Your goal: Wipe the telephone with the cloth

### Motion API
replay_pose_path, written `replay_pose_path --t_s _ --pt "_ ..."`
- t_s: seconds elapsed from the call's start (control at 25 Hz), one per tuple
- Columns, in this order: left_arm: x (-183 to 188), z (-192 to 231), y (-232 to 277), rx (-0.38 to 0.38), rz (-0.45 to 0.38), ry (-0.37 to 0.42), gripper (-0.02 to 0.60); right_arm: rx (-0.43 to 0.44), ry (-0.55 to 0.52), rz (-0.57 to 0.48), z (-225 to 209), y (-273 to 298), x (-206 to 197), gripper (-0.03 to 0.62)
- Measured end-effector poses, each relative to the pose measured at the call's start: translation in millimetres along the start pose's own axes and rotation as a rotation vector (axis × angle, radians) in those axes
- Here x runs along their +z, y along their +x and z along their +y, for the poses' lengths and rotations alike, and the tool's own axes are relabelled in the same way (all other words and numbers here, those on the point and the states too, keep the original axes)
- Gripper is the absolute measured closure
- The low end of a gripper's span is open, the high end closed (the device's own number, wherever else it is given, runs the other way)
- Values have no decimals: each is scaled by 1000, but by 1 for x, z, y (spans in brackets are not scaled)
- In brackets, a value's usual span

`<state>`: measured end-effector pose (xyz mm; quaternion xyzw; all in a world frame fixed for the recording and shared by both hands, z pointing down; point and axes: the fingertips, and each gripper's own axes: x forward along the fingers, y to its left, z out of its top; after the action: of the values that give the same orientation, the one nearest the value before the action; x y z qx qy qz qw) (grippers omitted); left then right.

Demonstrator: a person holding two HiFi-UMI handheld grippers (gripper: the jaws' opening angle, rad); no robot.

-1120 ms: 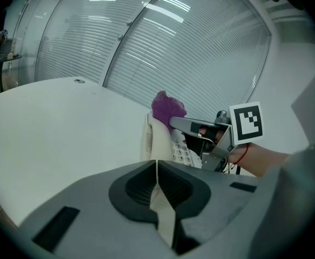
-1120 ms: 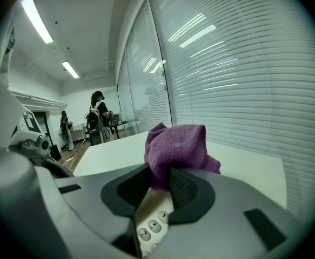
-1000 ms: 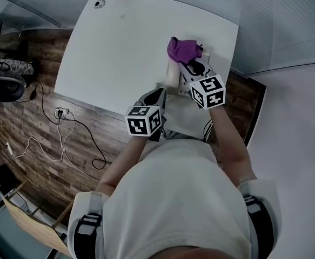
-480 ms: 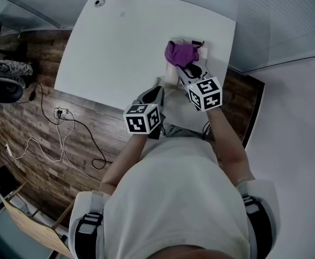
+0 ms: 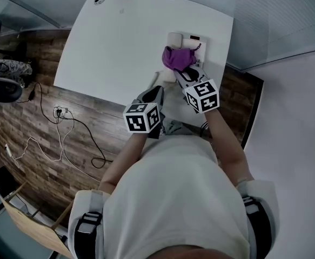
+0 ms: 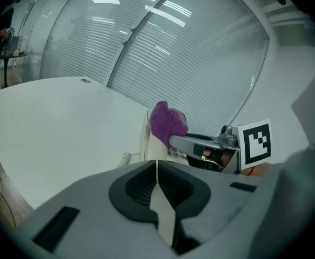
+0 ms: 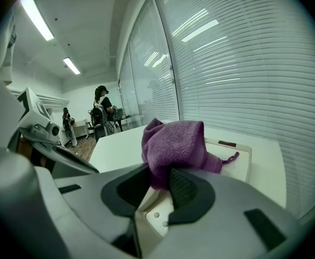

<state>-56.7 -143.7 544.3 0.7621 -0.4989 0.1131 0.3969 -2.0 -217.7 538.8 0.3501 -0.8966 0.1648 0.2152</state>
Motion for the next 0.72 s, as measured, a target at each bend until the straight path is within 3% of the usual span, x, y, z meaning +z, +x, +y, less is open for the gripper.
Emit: replay_pose_path --t_s 0.72 --pt "-13 0 -17 8 -6 4 551 8 6 55 24 -9 -31 490"
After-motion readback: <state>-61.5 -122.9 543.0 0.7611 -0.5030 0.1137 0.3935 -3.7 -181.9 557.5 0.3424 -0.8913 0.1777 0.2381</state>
